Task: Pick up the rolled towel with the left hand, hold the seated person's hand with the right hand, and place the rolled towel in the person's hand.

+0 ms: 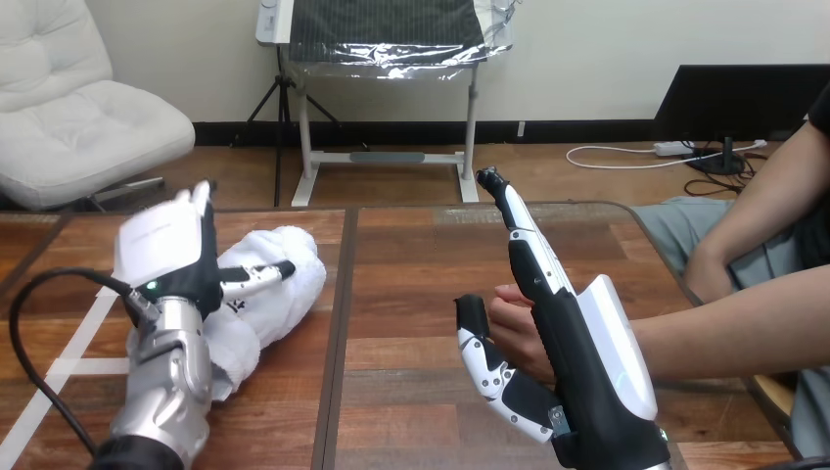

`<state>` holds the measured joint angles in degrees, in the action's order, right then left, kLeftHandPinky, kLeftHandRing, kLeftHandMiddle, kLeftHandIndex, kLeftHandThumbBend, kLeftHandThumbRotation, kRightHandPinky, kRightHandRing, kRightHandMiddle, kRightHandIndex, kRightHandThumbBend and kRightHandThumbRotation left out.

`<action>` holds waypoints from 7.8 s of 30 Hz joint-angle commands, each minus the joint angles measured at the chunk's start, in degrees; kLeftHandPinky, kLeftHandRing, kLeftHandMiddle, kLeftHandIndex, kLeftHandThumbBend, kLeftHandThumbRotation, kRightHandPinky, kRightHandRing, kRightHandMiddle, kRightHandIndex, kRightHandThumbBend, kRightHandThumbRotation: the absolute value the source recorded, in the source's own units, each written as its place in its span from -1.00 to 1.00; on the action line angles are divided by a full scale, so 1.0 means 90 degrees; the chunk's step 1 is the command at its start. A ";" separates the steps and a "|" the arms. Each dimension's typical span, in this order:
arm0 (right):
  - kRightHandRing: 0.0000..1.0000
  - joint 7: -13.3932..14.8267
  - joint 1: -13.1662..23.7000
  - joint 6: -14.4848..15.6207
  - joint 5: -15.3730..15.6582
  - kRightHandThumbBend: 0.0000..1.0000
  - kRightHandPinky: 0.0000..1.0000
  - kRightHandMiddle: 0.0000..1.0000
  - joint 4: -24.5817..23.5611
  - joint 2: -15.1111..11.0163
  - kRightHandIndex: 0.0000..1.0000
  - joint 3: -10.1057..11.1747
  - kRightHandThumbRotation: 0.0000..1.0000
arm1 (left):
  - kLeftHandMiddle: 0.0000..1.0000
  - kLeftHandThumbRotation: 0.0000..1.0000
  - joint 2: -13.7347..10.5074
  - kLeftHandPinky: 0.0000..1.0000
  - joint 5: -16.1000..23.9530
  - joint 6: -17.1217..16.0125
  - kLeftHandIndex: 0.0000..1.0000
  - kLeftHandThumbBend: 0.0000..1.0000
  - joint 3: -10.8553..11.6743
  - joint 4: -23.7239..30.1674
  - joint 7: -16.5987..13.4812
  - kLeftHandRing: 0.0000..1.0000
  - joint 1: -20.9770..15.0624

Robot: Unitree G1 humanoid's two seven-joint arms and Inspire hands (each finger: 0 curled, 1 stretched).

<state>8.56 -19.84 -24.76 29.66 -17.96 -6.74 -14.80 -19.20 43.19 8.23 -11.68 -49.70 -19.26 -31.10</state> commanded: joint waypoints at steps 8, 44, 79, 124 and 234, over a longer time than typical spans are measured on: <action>1.00 -0.0018 0.0408 -0.0061 -0.0008 -1.00 1.00 1.00 -0.0246 0.0005 1.00 0.0096 -1.00 | 0.93 0.35 0.0039 0.84 -0.0443 0.0244 0.97 0.96 -0.0222 -0.0559 0.0935 0.89 -0.0934; 1.00 -0.0044 0.0376 -0.0092 -0.0010 -1.00 1.00 1.00 -0.0277 -0.0036 1.00 0.0129 -1.00 | 0.92 0.45 0.0278 0.88 -0.0883 0.0335 0.99 1.00 -0.0718 -0.1761 0.1884 0.87 -0.1480; 1.00 -0.0030 0.0331 -0.0086 0.0003 -1.00 1.00 1.00 -0.0318 -0.0017 0.99 0.0132 -1.00 | -0.05 -0.96 0.0554 -0.38 -0.0485 0.0704 0.07 0.37 -0.1521 -0.2218 0.0238 -0.22 -0.1309; 1.00 -0.0049 0.0357 -0.0190 -0.0070 -1.00 1.00 1.00 -0.0287 -0.0034 0.92 0.0266 -1.00 | -0.39 -1.00 0.0442 -0.71 -0.1088 -0.1501 0.06 0.40 -0.1102 -0.1886 -0.1611 -0.59 -0.0509; 0.72 -0.3997 0.3475 0.3214 0.1976 0.79 0.53 0.72 0.1154 -0.4098 0.62 0.1628 -1.00 | -0.19 -0.96 0.2926 -0.50 -0.5249 -0.6229 -0.03 0.26 0.0167 0.3787 0.1617 -0.33 0.4034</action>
<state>-26.81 6.50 4.29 46.66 -10.46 -41.41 1.77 2.92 -4.10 -45.77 -10.42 -19.49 -4.72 8.92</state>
